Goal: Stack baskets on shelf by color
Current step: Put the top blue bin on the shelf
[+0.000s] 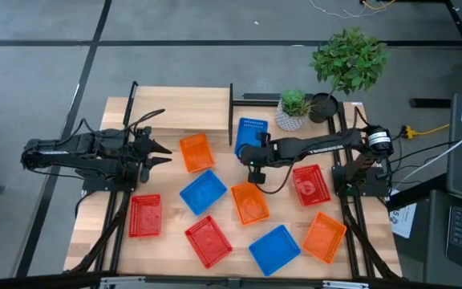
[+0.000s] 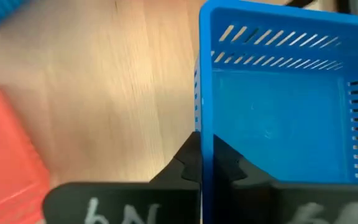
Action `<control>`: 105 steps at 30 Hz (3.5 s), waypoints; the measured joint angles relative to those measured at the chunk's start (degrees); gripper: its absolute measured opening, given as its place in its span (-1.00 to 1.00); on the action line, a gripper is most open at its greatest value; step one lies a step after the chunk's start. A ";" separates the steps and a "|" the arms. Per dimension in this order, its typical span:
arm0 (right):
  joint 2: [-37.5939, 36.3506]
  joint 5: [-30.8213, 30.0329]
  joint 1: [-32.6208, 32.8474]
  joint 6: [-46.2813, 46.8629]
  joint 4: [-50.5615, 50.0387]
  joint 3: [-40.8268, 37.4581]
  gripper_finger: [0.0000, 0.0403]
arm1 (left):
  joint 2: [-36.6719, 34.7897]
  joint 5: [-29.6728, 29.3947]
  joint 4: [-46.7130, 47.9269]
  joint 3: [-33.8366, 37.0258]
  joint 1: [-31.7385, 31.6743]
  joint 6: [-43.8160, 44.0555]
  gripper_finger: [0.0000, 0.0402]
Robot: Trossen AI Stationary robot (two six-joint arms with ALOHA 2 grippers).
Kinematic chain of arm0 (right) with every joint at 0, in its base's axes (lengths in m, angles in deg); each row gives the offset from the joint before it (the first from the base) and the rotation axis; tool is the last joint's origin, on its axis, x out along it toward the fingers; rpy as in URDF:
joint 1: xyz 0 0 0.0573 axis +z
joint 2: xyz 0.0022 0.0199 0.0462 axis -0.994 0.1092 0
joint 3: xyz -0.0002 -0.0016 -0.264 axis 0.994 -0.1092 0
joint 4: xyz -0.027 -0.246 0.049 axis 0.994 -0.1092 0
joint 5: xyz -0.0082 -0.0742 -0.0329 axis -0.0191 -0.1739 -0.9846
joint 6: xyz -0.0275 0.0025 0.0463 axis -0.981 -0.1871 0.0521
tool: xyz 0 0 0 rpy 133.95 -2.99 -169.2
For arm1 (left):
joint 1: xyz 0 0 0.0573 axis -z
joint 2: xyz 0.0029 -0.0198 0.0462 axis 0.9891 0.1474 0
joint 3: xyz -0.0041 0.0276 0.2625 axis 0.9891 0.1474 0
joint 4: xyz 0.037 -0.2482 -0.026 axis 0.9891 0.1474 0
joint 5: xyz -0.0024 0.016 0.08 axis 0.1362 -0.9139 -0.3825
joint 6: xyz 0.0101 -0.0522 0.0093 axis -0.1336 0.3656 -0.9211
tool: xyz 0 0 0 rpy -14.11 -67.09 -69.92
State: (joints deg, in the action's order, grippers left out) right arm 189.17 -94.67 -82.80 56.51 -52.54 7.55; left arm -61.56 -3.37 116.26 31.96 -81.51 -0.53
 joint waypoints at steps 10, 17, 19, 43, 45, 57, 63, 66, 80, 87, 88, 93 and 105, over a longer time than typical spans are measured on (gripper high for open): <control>0.00 -9.79 0.54 -1.47 -10.50 16.56 -1.00 | 0.00 -0.41 0.63 0.00 0.00 -0.02 -0.47; -0.01 -14.85 0.22 -12.16 -2.06 22.62 -1.00 | 0.02 -0.44 0.59 0.00 0.02 -0.39 -0.47; -0.04 -14.97 -0.25 -16.15 2.84 22.86 -1.00 | 0.02 -0.44 0.59 0.00 0.01 -0.39 -0.47; 0.24 5.45 -11.05 -19.59 21.23 22.78 -1.00 | -2.26 0.94 -19.39 13.46 0.04 -0.75 -0.47; 0.70 8.09 -11.70 -19.59 24.23 22.78 -1.00 | -2.84 4.12 -23.81 15.36 0.04 -2.09 -0.47; 10.16 17.64 -13.40 -19.97 40.97 26.99 -1.00 | -6.14 6.10 -27.64 21.40 0.10 -1.90 -0.47; 20.43 17.34 -13.42 -19.71 21.58 42.19 -1.00 | -6.45 7.61 -30.27 23.29 0.11 -1.49 -0.47; 24.37 12.64 -13.40 -19.26 7.53 48.85 -1.00 | -6.45 7.58 -30.21 23.41 0.11 -0.17 -0.47; 25.64 13.54 -14.48 -16.07 -15.03 52.55 -1.00 | -6.41 7.58 -29.51 23.41 0.13 0.52 -0.47; 25.64 14.33 -14.32 -16.16 -15.41 52.57 -0.96 | -6.41 7.56 -29.47 23.41 0.13 0.66 -0.47; 25.64 14.31 -14.36 -16.18 -15.57 52.57 -0.95 | -6.39 7.58 -29.47 23.41 0.13 0.66 -0.47; 25.64 14.24 -14.49 -16.27 -15.97 52.57 -0.92 | -6.39 7.32 -27.86 23.39 0.13 1.02 -0.47; 25.64 14.98 -14.36 -16.18 -15.91 52.57 -0.43 | -6.39 7.04 -27.41 23.39 0.13 1.64 -0.47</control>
State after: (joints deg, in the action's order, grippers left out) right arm 214.81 -79.69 -97.16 40.33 -68.45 60.12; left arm -67.95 3.67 88.85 55.34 -81.38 1.11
